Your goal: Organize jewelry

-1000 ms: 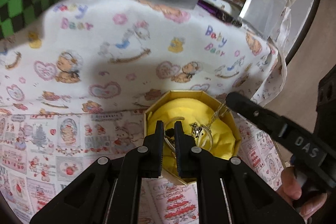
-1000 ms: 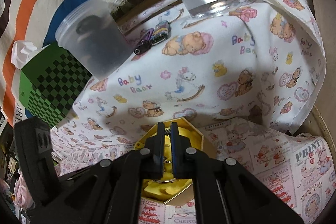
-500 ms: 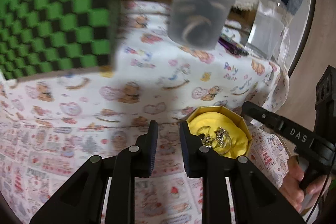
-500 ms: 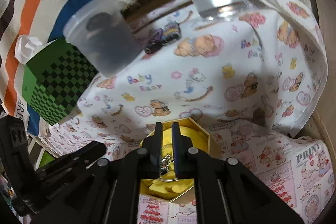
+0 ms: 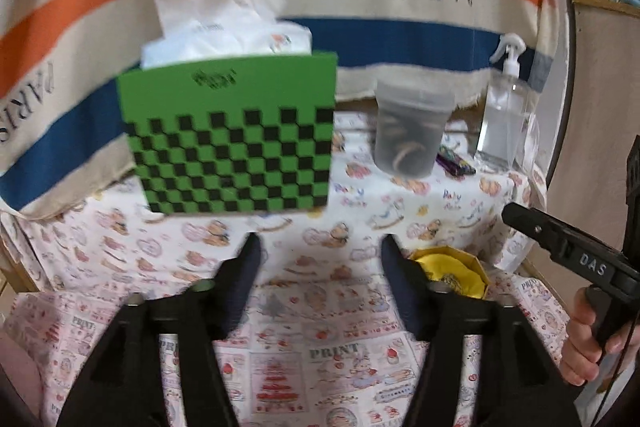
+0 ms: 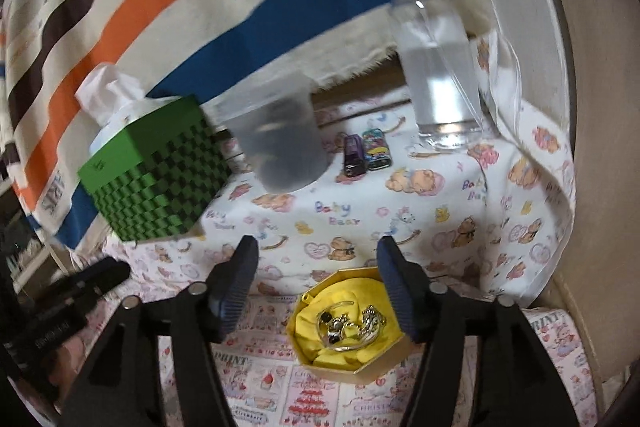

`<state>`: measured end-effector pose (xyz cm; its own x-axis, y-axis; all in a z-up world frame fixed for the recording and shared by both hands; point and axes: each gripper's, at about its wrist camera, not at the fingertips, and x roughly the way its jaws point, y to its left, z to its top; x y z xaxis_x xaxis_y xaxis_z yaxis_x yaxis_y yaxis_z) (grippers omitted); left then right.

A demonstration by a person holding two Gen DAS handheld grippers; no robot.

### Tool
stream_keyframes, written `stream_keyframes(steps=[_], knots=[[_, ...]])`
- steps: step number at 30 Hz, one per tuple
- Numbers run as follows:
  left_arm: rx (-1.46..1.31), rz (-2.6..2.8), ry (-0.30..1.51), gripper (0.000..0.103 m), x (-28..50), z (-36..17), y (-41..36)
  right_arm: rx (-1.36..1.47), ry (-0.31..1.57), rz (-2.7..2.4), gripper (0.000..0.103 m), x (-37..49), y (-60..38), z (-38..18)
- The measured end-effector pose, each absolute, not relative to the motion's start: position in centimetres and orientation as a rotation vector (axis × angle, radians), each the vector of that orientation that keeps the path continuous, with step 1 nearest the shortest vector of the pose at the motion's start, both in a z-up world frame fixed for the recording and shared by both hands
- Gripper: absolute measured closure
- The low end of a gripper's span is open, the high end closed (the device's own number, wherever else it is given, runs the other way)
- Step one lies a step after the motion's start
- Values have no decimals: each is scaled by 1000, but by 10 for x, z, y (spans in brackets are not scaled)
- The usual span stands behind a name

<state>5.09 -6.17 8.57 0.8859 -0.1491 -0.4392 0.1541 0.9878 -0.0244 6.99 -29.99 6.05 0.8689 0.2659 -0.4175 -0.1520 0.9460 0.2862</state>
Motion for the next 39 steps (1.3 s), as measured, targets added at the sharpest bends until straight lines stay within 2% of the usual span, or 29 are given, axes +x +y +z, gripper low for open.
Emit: stream_keyframes(steps=[1,4,7,12,20,39], knots=[[1,-153,440,24,47,87,-58,238,460,226,33,65,-297,63],[-29,-138,419,13,39,85,-49,215,407,227,12,52,-292,68],[-30,-124,394,6,32,84,-41,174,359,214,6,41,-284,72],[-11,-104,357,1,24,76,-33,105,290,204,0,27,-276,72],[10,-83,322,1,17,51,-30,41,280,187,0,23,-265,46],[63,-47,226,1,10,21,-28,98,316,186,0,31,-267,7]])
